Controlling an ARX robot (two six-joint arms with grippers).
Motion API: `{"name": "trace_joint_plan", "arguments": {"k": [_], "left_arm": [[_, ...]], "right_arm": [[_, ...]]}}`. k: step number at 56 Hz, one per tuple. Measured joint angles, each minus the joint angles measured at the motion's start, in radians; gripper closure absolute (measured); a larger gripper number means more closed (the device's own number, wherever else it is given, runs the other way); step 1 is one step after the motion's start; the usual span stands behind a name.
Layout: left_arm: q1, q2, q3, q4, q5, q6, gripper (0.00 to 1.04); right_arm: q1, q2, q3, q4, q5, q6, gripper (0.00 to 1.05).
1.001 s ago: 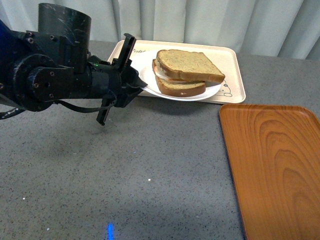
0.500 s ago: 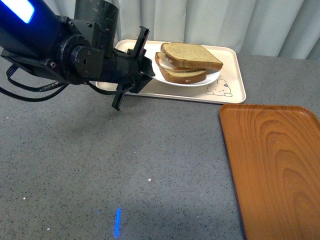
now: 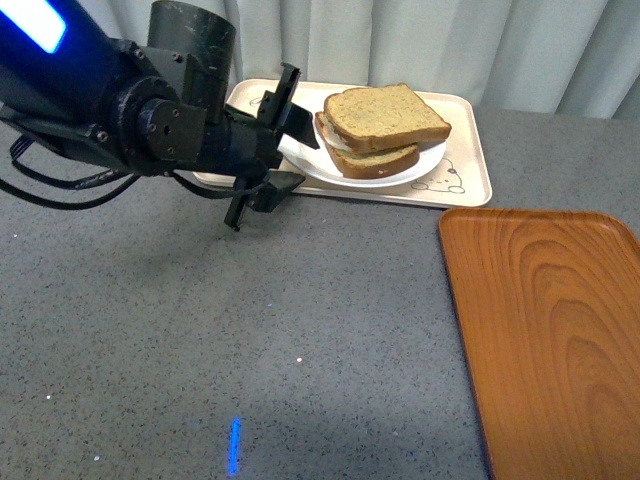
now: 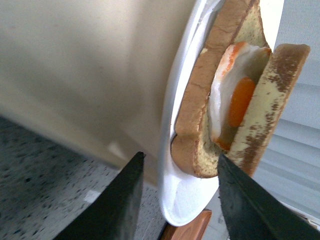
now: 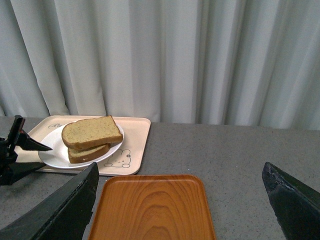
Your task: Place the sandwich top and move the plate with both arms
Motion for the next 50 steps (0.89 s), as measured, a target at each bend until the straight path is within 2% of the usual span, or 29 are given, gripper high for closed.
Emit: {"name": "trace_joint_plan", "arguments": {"k": [13, 17, 24, 26, 27, 28, 30, 33, 35, 38, 43, 50], "left_arm": [[0.063, -0.179, -0.226, 0.054, 0.019, 0.042, 0.21], [0.103, -0.310, -0.356, 0.043, -0.005, 0.112, 0.05], [0.176, -0.512, -0.583, 0.057, 0.007, 0.221, 0.06], [0.178, -0.524, -0.648, 0.163, -0.063, 0.299, 0.10], [0.174, -0.515, -0.679, 0.268, -0.153, 0.382, 0.14], [0.172, -0.510, -0.695, 0.323, -0.192, 0.401, 0.16], [0.169, -0.497, -0.760, 0.523, -0.314, 0.553, 0.23], [0.170, -0.498, -0.857, 0.751, -0.410, 0.799, 0.34], [0.175, -0.523, -0.907, 0.855, -0.422, 0.913, 0.41], [0.182, -0.577, -0.957, 0.921, -0.421, 1.037, 0.50], [0.192, -0.673, -1.026, 0.937, -0.415, 1.144, 0.64], [0.204, -0.762, -1.118, 0.923, -0.402, 1.204, 0.84]], "right_arm": [[0.000, 0.000, 0.000, 0.000, 0.000, 0.000, 0.09], [0.000, 0.000, 0.000, 0.000, 0.000, 0.000, 0.09], [0.000, 0.000, 0.000, 0.000, 0.000, 0.000, 0.09], [0.000, 0.000, 0.000, 0.000, 0.000, 0.000, 0.09], [0.000, 0.000, 0.000, 0.000, 0.000, 0.000, 0.09], [0.000, 0.000, 0.000, 0.000, 0.000, 0.000, 0.09], [0.000, 0.000, 0.000, 0.000, -0.002, 0.000, 0.09], [0.000, 0.000, 0.000, 0.000, 0.000, 0.000, 0.09], [0.000, 0.000, 0.000, 0.000, 0.000, 0.000, 0.09], [0.000, 0.000, 0.000, 0.000, 0.000, 0.000, 0.09], [0.000, 0.000, 0.000, 0.000, 0.000, 0.000, 0.09], [0.000, 0.000, 0.000, 0.000, 0.000, 0.000, 0.09]]}}
